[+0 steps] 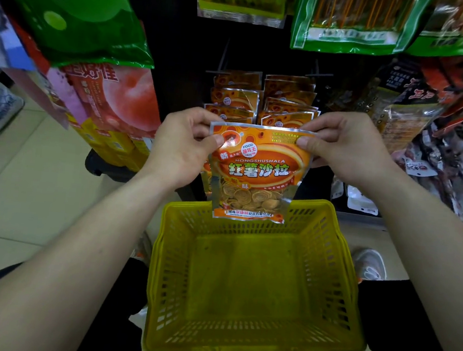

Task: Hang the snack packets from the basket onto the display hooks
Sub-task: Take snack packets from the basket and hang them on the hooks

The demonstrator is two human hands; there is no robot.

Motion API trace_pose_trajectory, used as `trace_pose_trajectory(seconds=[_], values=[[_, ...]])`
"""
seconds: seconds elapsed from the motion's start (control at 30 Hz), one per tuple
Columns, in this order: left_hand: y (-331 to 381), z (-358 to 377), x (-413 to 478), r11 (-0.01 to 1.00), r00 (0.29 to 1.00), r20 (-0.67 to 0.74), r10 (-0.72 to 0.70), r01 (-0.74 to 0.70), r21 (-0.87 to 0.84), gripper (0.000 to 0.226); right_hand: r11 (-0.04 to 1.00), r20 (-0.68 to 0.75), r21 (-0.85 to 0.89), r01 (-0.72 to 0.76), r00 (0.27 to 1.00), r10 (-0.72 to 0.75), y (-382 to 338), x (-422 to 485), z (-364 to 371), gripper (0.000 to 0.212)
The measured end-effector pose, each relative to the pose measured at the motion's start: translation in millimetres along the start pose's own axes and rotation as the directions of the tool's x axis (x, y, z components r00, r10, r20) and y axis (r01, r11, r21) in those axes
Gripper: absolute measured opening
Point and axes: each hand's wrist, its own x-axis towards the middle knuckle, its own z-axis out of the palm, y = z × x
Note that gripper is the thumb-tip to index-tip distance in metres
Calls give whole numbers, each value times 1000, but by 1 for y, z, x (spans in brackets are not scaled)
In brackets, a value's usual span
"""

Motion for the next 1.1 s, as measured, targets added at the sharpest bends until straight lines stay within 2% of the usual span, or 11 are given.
trace_pose_trajectory(seconds=[0.27, 0.37, 0.53, 0.63, 0.77, 0.9, 0.93, 0.97, 1.03, 1.1], values=[[-1, 2, -1, 1000, 1000, 7, 0, 0, 5, 16, 998, 5, -45, 37, 999, -37, 2, 0, 0, 12], [-2, 4, -1, 1000, 1000, 17, 20, -20, 23, 13, 996, 47, -87, 32, 998, -28, 3, 1, -2, 12], [-4, 17, -8, 996, 996, 69, 56, -61, 68, 17, 944, 203, -308, 116, 978, -54, 0, -5, 4, 7], [-3, 28, -14, 994, 991, 112, 68, -78, 82, 19, 890, 270, -408, 202, 958, -93, -5, -10, 18, 12], [-2, 37, -17, 994, 988, 138, 65, -76, 77, 20, 841, 336, -495, 220, 941, -49, -4, -11, 25, 12], [-4, 39, -14, 994, 980, 191, 65, -81, 78, 19, 784, 296, -590, 192, 955, -11, 0, -13, 23, 13], [-5, 39, -13, 992, 977, 201, 69, -88, 86, 19, 755, 274, -627, 191, 961, -15, 1, -14, 21, 7], [-6, 38, -12, 991, 977, 202, 70, -91, 98, 20, 728, 244, -661, 183, 969, -21, 2, -14, 18, 10], [-10, 34, -9, 992, 980, 194, 34, -57, 114, 22, 698, 177, -700, 150, 984, -34, 0, -14, 6, 29], [-16, 33, -6, 991, 981, 191, -27, 1, 134, 27, 671, 103, -732, 122, 992, -68, -1, -9, -7, 28]])
